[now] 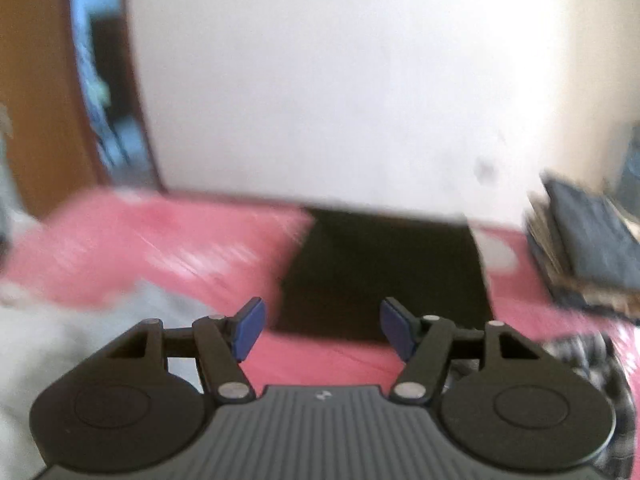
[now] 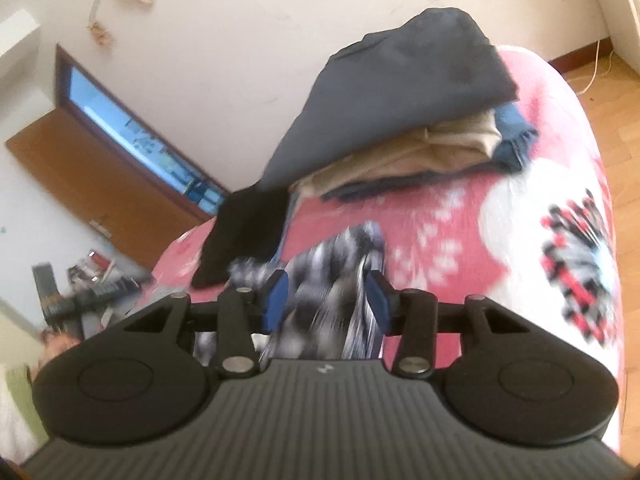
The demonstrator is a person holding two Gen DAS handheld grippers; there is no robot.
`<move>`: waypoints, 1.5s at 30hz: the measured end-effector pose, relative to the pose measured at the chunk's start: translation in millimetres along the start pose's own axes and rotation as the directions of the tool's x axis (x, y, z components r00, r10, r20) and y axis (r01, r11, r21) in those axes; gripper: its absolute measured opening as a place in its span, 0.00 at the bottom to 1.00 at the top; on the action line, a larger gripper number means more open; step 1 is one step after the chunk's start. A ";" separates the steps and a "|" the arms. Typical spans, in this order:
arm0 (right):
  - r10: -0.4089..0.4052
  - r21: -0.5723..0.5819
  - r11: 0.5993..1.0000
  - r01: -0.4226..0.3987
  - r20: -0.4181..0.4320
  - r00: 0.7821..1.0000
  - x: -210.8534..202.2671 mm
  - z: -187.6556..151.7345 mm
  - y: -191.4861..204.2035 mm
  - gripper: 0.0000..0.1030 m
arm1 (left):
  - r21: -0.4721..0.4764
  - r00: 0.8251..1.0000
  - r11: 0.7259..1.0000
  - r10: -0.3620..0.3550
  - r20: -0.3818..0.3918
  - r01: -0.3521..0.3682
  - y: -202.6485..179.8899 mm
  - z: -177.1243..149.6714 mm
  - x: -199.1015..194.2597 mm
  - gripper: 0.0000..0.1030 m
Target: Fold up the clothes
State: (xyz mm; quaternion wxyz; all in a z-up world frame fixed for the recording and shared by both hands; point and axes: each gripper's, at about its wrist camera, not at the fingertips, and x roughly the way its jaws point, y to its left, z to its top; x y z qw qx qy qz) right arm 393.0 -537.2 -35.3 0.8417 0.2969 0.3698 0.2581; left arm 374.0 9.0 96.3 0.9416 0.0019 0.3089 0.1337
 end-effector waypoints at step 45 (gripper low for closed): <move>-0.566 -0.348 0.771 0.533 0.009 0.824 31.5 -130.0 82.7 0.06 | 0.297 0.871 0.835 -0.368 -0.326 0.464 -140.7 -249.7 -59.1 0.28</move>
